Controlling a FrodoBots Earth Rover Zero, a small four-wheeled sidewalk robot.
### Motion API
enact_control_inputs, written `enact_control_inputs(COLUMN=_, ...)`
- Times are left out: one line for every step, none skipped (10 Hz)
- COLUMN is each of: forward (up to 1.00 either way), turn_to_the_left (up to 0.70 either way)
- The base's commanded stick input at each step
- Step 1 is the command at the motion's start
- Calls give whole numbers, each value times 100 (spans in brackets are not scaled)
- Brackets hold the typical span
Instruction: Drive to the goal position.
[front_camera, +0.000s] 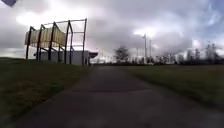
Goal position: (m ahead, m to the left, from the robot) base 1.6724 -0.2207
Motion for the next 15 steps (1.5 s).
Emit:
enact_control_inputs(forward=90, turn_to_the_left=0)
enact_control_inputs(forward=100, turn_to_the_left=0)
enact_control_inputs(forward=100, turn_to_the_left=0)
enact_control_inputs(forward=100, turn_to_the_left=0)
enact_control_inputs(forward=100, turn_to_the_left=0)
enact_control_inputs(forward=100, turn_to_the_left=0)
enact_control_inputs(forward=100, turn_to_the_left=0)
enact_control_inputs(forward=100, turn_to_the_left=0)
enact_control_inputs(forward=100, turn_to_the_left=0)
enact_control_inputs(forward=100, turn_to_the_left=0)
enact_control_inputs(forward=100, turn_to_the_left=0)
enact_control_inputs(forward=100, turn_to_the_left=0)
enact_control_inputs(forward=100, turn_to_the_left=0)
enact_control_inputs(forward=100, turn_to_the_left=0)
enact_control_inputs(forward=100, turn_to_the_left=0)
